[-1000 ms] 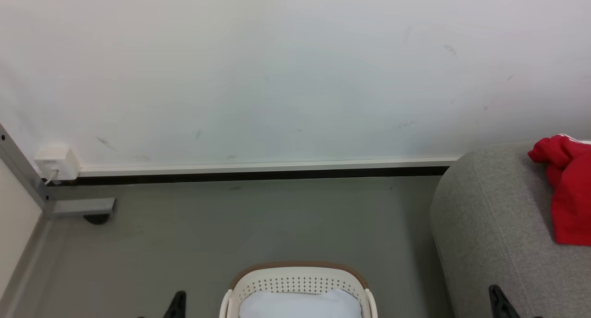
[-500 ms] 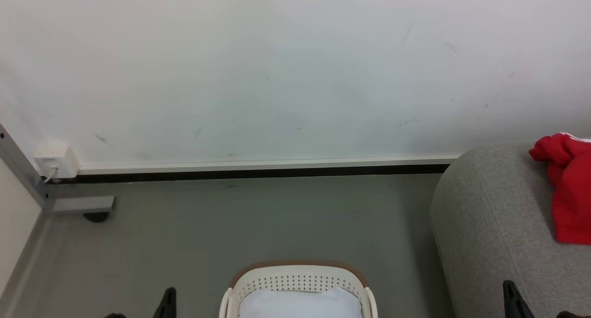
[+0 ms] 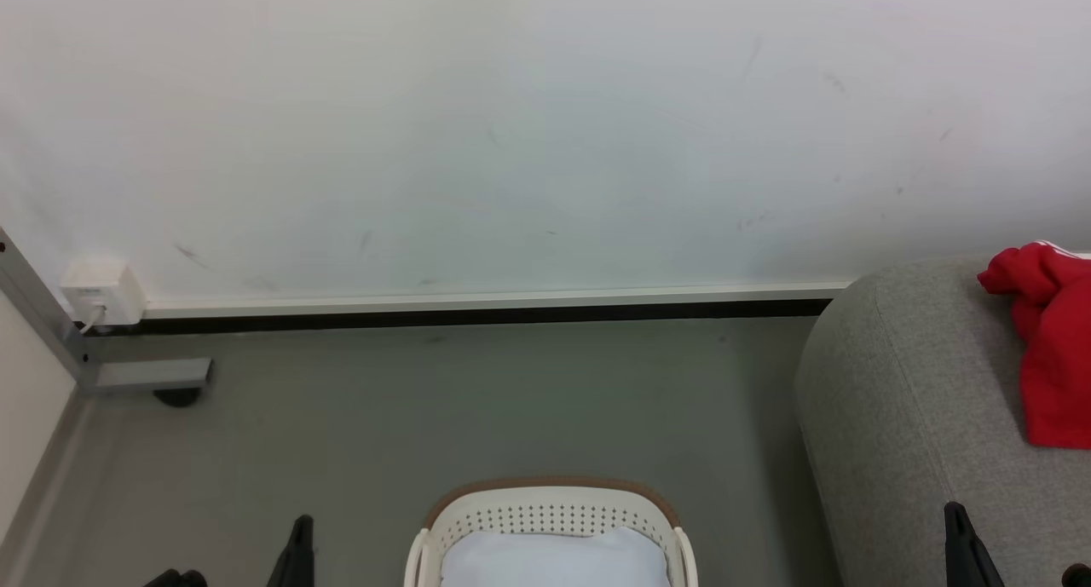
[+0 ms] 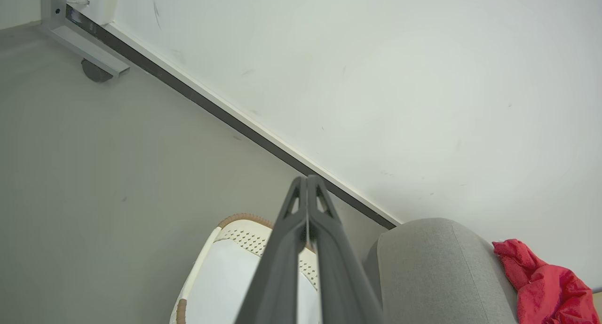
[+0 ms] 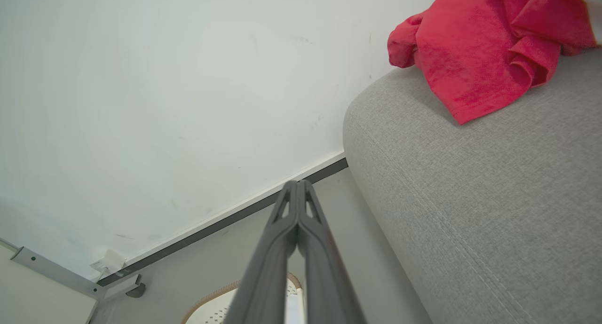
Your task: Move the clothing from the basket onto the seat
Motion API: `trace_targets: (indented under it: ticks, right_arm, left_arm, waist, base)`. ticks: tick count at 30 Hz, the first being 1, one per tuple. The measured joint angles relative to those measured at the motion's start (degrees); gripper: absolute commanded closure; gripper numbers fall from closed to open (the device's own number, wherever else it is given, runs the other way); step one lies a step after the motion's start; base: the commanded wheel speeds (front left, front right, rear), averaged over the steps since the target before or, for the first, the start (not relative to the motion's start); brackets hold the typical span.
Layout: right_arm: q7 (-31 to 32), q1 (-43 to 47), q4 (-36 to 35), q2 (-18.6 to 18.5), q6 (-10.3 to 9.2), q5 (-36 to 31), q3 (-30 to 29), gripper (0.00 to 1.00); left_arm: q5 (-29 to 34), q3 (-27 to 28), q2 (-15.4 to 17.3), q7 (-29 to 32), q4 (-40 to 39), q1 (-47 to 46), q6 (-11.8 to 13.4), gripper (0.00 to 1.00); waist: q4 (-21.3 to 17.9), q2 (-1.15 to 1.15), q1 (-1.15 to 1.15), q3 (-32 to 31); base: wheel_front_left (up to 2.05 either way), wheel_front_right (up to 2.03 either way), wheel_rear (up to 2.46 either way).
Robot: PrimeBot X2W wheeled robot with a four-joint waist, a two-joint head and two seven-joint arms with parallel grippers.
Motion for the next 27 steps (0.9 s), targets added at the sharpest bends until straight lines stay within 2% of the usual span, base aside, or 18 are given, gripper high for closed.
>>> trace_targets:
  ticks: [27]
  right_arm:
    - [5.2, -2.3, -1.8, -0.1, 0.00, 21.2, -1.0, 1.00]
  left_arm:
    - [-18.7, 3.2, -0.6, 5.3, -1.6, -2.2, -1.1, 1.00]
  waist:
    - [0.0, 0.00, 0.00, 0.7]
  base:
    - [0.00, 0.00, 0.00]
